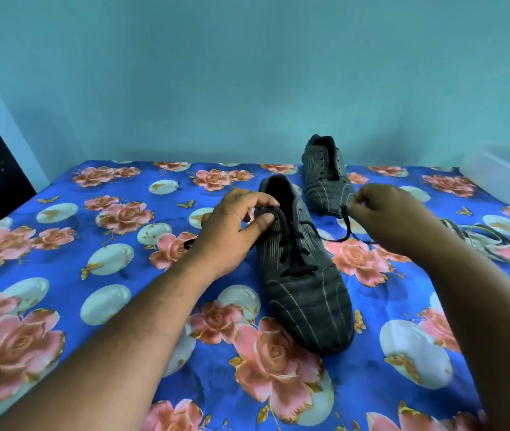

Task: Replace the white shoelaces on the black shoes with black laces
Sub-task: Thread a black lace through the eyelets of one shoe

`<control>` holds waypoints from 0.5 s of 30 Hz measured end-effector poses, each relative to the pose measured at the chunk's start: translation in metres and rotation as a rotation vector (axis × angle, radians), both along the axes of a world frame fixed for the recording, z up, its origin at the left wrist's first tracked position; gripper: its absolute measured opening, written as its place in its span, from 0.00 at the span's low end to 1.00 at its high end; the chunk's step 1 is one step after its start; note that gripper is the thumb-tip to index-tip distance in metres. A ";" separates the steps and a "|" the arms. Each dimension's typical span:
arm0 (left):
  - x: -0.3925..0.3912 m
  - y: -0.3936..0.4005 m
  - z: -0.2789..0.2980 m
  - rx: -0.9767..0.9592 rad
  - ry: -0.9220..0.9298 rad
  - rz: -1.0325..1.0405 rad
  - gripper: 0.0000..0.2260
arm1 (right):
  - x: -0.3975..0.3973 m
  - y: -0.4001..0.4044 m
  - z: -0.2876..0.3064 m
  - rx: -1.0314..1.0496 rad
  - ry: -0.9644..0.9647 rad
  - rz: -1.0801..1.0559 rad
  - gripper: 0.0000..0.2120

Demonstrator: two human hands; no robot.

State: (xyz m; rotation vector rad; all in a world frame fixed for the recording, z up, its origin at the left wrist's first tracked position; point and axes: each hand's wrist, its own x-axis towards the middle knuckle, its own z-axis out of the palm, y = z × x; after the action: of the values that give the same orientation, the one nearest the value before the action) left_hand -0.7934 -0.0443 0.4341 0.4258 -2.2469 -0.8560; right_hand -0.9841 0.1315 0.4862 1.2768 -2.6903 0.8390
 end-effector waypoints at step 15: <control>0.002 0.001 0.002 0.055 0.002 -0.054 0.09 | -0.011 0.007 0.010 -0.244 -0.252 -0.120 0.10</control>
State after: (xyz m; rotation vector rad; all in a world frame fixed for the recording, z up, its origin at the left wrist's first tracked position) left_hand -0.7918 -0.0430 0.4356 0.3908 -2.2460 -0.9478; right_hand -0.9951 0.1386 0.4966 1.0077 -2.7009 1.3424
